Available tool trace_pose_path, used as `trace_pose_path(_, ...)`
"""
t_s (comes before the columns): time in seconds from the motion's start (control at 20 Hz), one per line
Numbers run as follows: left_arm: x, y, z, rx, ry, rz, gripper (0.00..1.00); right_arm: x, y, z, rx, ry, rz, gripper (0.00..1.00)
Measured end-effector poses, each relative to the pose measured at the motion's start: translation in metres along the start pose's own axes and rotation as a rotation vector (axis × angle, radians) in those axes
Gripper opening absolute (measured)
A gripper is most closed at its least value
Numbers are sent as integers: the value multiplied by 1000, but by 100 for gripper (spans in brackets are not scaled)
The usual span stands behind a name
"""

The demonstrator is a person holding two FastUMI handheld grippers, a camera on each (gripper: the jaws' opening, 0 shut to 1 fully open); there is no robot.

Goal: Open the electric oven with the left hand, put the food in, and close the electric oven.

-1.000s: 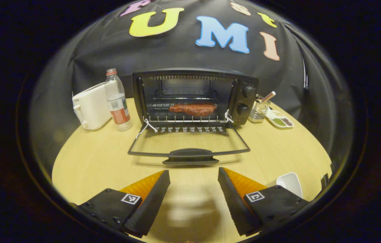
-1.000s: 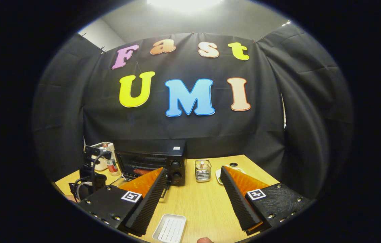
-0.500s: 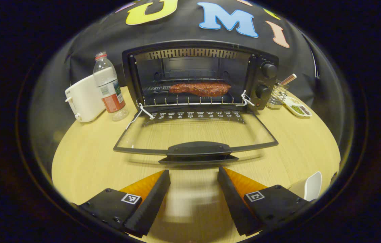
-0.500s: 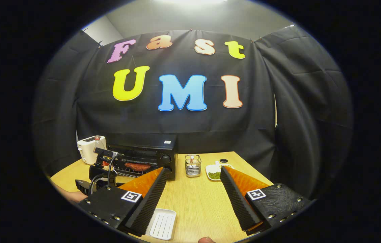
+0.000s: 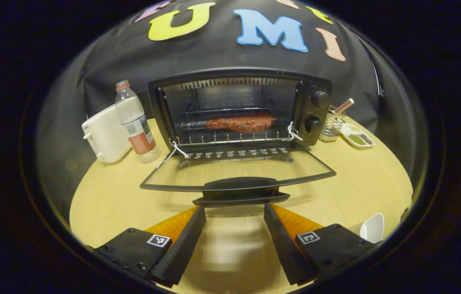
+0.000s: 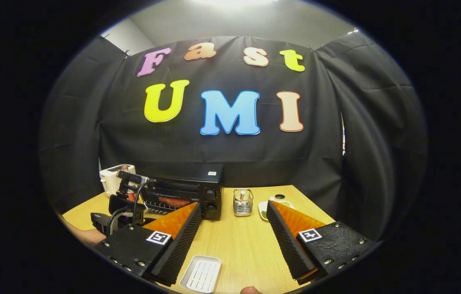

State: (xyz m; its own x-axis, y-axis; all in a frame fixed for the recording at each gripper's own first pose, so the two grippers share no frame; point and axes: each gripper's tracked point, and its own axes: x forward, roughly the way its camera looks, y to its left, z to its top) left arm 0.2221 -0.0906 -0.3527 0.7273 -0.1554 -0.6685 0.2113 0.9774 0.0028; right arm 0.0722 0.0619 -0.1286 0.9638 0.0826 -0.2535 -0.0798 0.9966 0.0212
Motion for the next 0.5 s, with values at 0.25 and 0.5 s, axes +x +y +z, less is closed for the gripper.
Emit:
trace_pose_path(0.25,-17,6,47,2,-104,1,97,9,10,2,-7,3,28,98)
trace_pose_path(0.5,-16,9,97,1,-199,1,97,13,6,-1,-1,21,27,98)
